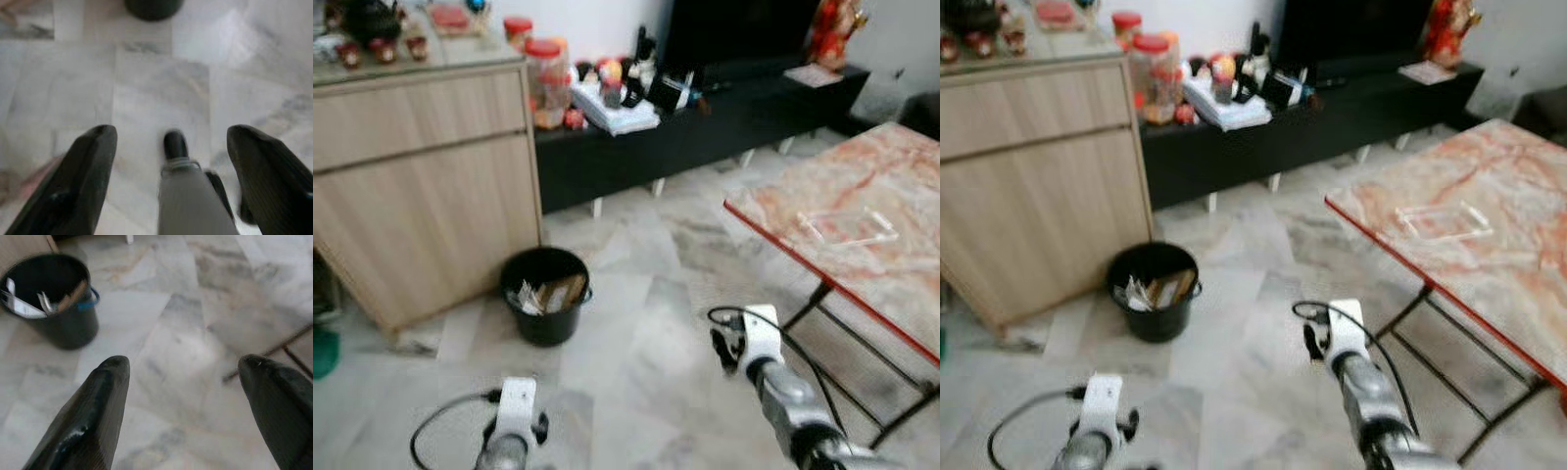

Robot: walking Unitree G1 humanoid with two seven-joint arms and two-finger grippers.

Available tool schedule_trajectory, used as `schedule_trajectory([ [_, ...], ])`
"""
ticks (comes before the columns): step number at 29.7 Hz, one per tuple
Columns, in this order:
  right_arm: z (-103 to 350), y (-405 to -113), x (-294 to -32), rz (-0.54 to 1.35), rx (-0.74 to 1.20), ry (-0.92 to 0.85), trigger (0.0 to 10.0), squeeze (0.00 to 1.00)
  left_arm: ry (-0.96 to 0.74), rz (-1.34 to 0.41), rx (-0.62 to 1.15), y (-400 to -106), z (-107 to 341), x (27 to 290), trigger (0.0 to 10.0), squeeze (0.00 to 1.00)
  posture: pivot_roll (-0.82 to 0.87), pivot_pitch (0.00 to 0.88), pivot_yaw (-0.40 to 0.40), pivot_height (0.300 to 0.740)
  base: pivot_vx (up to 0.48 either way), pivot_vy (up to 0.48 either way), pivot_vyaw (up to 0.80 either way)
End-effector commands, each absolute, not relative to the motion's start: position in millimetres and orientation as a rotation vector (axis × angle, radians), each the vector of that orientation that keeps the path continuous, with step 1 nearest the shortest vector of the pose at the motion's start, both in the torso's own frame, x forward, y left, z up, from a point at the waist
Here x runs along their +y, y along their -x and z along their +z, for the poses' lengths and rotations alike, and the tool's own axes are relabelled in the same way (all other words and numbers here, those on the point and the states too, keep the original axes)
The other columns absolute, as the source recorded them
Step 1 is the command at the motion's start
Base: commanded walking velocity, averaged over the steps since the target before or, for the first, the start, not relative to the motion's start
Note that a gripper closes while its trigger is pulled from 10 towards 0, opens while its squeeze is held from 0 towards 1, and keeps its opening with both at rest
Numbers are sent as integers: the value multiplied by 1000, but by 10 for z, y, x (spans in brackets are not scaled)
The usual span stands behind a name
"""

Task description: Picking trash to rubbish bin

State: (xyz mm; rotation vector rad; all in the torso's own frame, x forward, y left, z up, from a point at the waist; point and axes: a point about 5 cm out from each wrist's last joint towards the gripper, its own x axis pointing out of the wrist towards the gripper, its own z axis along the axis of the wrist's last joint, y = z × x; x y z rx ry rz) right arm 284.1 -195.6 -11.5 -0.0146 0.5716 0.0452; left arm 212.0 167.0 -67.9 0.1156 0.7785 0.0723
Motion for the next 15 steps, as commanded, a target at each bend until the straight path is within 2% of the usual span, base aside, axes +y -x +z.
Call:
schedule_trajectory([
  [1, -94, -2839, -2056, 5, 560, 7, 10000, 0, -113, 55, 769, -2157, -661, 1625, 10000, 0, -111, 56, -115, 740, -240, 0, 0],
  [15, -165, -2687, -2280, -83, 570, -24, 10000, 0, -123, 46, 806, -2085, -710, 1612, 10000, 0, -133, 51, -106, 740, 0, 0, 0],
])
